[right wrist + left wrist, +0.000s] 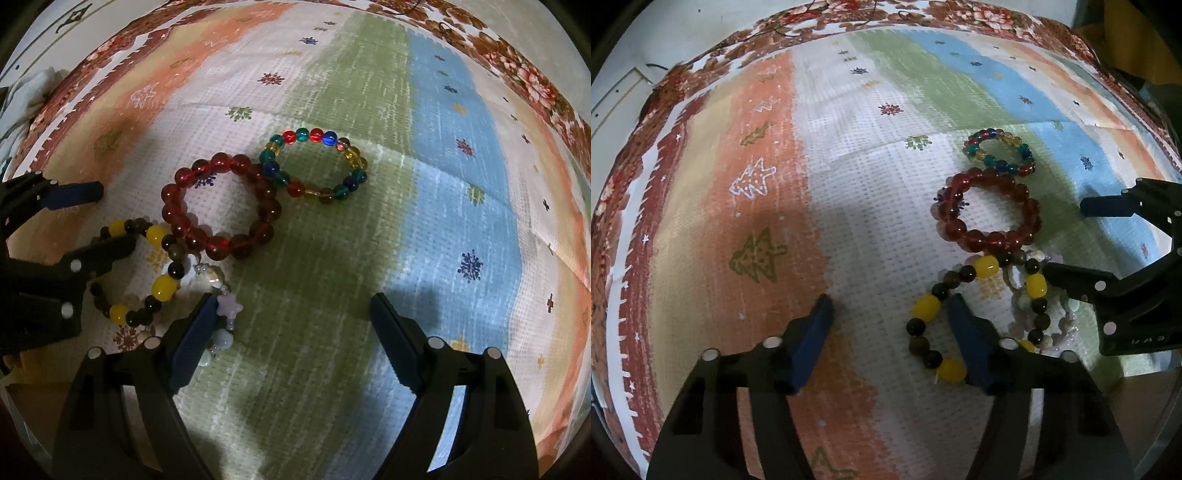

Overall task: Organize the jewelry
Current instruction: 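Move both grippers toward the yellow-and-black and white bead bracelets, then grasp the yellow-and-black bracelet with the left gripper while the right grasps the white bracelet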

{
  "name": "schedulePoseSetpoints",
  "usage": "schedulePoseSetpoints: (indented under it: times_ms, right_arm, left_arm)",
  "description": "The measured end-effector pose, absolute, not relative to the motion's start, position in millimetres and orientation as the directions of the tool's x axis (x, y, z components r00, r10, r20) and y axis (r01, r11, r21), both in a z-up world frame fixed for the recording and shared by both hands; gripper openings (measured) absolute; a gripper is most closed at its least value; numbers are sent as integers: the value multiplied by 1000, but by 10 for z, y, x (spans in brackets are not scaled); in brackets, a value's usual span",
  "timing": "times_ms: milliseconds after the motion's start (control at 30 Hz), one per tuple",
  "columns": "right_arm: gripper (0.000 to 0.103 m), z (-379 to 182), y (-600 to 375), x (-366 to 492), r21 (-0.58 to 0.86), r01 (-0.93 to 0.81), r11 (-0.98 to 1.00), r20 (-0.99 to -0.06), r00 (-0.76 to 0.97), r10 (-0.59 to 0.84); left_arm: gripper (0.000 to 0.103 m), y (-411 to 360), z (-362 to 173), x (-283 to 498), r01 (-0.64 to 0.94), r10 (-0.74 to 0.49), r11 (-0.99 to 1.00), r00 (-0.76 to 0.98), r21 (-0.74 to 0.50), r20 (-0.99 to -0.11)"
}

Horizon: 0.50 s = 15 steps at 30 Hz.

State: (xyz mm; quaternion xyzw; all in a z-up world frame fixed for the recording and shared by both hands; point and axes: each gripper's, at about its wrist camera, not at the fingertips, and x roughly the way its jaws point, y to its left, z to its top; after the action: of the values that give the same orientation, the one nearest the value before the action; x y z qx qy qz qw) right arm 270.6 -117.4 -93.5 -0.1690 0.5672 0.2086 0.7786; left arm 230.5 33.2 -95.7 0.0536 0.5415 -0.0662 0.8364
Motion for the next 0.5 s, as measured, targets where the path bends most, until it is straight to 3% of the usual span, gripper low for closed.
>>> schedulePoseSetpoints:
  times_ms: [67,167,267,500]
  right_arm:
    - [66,-924,-1153,2685,-19,-529,848,-954,264,143]
    - [46,-914,-1111,2648,-2,-551,834,-954,251,163]
    - [17,-903,-1084,2621,11,-566,824,-954,241,178]
    - [15,-852,-1096,2627,23,-563,826,-952,241,190]
  left_arm:
    - [25,300,-945,2292,200,-67,980,404,16,-912]
    - [15,232,-954,2269,228,-63,973,407,34,-911]
    - [13,221,-951,2259,225,-61,974,413,37,-909]
    - [12,260,-879,2234,193,-70,981,425,15,-903]
